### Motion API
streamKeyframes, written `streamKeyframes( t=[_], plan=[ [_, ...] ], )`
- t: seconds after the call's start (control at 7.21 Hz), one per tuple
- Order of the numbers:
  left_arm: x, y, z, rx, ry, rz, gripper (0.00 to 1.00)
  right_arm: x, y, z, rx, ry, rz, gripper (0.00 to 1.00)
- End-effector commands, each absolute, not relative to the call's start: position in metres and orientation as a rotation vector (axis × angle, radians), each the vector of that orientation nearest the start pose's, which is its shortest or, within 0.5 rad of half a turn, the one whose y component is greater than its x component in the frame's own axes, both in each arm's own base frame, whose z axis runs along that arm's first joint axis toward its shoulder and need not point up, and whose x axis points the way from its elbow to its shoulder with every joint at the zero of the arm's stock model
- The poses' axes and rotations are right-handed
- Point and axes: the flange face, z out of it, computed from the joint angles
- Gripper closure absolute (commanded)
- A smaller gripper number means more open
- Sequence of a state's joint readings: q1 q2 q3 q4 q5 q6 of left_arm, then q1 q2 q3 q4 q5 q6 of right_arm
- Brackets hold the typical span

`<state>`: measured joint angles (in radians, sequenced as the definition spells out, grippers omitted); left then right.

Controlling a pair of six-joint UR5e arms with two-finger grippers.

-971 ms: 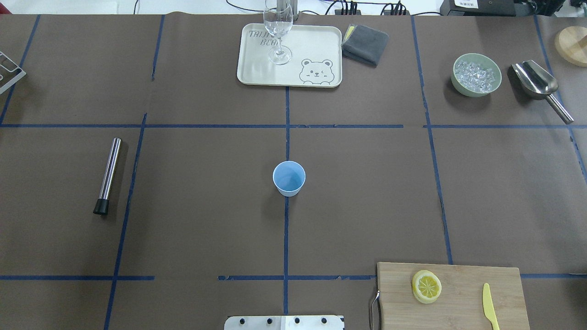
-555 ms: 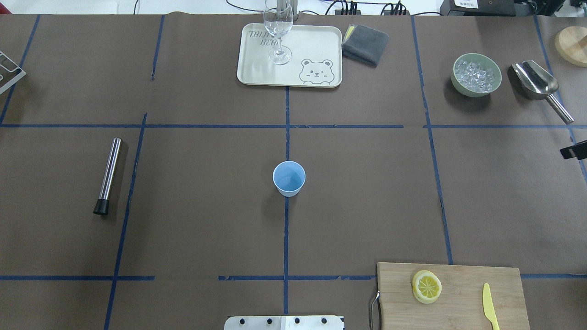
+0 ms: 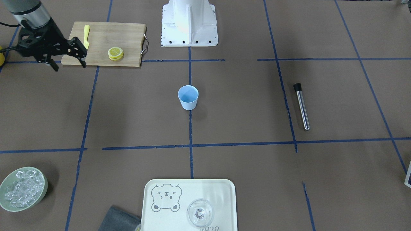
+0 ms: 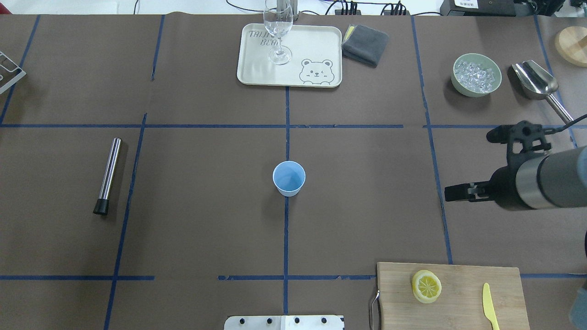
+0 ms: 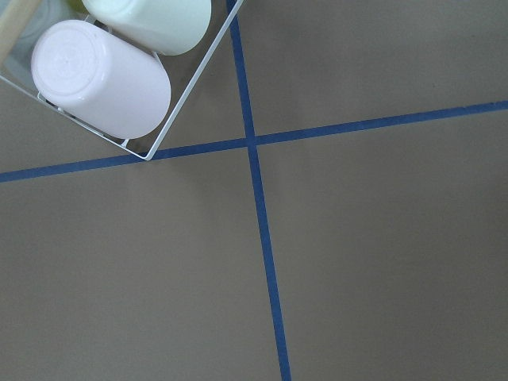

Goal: Squeeze lemon into cup
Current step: 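Move the right gripper down toward the lemon slice on the cutting board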

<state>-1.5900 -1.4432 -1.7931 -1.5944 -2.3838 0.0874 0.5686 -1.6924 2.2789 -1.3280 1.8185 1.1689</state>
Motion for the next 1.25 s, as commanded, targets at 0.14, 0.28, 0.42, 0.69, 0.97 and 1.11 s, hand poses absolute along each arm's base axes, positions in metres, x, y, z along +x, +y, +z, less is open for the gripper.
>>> streamKeyframes(
  t=[0.14, 0.28, 0.42, 0.69, 0.97, 1.11],
  plan=[
    [-0.067, -0.443, 0.602, 0.160, 0.805, 0.121, 0.00, -0.383, -0.202, 0.362, 0.183, -0.810, 0.140, 0.00],
    [-0.066, -0.443, 0.601, 0.161, 0.805, 0.123, 0.00, -0.389, -0.187, 0.363, 0.191, -0.814, 0.126, 0.00],
    [-0.066, -0.443, 0.601, 0.161, 0.805, 0.123, 0.00, -0.393, -0.178, 0.372, 0.174, -0.799, 0.133, 0.00],
    [-0.066, -0.443, 0.601, 0.161, 0.805, 0.123, 0.00, -0.395, -0.174, 0.387, 0.170, -0.764, 0.122, 0.00],
    [-0.066, -0.443, 0.599, 0.164, 0.805, 0.124, 0.00, -0.407, -0.169, 0.402, 0.167, -0.739, 0.107, 0.00],
    [-0.066, -0.443, 0.599, 0.163, 0.805, 0.125, 0.00, -0.411, -0.165, 0.401, 0.165, -0.776, 0.103, 0.00]
  ],
)
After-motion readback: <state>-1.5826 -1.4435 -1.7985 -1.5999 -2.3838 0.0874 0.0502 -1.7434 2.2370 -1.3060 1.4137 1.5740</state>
